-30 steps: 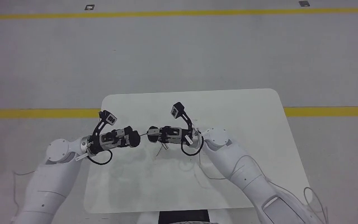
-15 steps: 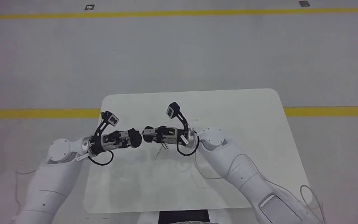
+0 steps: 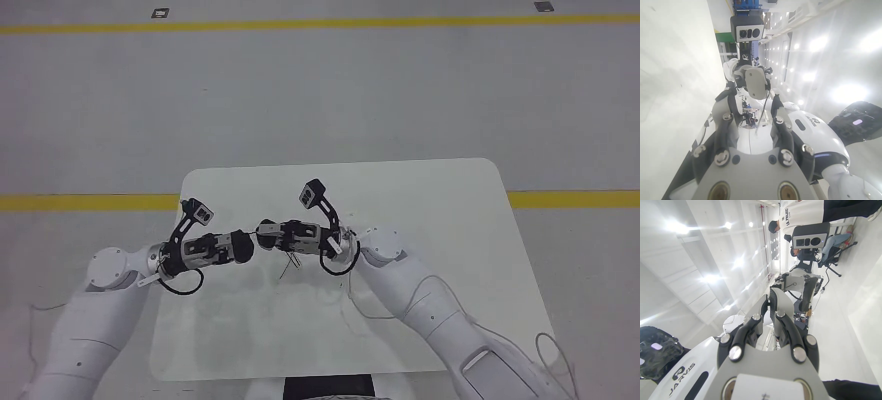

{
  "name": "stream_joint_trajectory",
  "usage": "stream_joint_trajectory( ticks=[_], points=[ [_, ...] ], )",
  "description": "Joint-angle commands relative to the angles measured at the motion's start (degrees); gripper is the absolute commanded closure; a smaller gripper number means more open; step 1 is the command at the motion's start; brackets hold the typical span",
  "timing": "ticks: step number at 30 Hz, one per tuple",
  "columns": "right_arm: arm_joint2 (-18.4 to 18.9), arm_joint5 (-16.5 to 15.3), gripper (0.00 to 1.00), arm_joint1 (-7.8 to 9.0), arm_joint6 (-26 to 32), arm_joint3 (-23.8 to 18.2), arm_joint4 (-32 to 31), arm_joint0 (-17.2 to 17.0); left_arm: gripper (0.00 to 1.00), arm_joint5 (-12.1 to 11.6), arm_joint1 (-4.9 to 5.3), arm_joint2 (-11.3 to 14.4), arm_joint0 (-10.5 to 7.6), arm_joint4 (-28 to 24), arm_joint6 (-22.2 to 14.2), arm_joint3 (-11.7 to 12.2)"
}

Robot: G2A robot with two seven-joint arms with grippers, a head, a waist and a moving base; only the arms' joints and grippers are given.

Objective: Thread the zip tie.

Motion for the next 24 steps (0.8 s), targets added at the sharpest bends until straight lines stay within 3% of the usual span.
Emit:
stream_joint_trajectory(
  ticks=[1, 14, 24],
  points=[
    [0.1, 0.0, 1.00, -0.10, 0.0, 0.2, -0.6, 0.0, 0.63, 0.0, 0.03, 0.0, -0.02, -0.2, -0.1, 0.0],
    [-1.6, 0.0, 1.00, -1.42, -1.4, 2.1, -1.7, 0.9, 0.67, 0.1, 0.08, 1.2, -0.33, -0.4, 0.0, 0.1],
    [-2.0, 0.2, 1.00, -1.49, -3.2, 3.2, -4.9, 1.6, 0.74, 0.0, 0.21, 1.4, -0.48, -0.8, 0.1, 0.4]
  ],
)
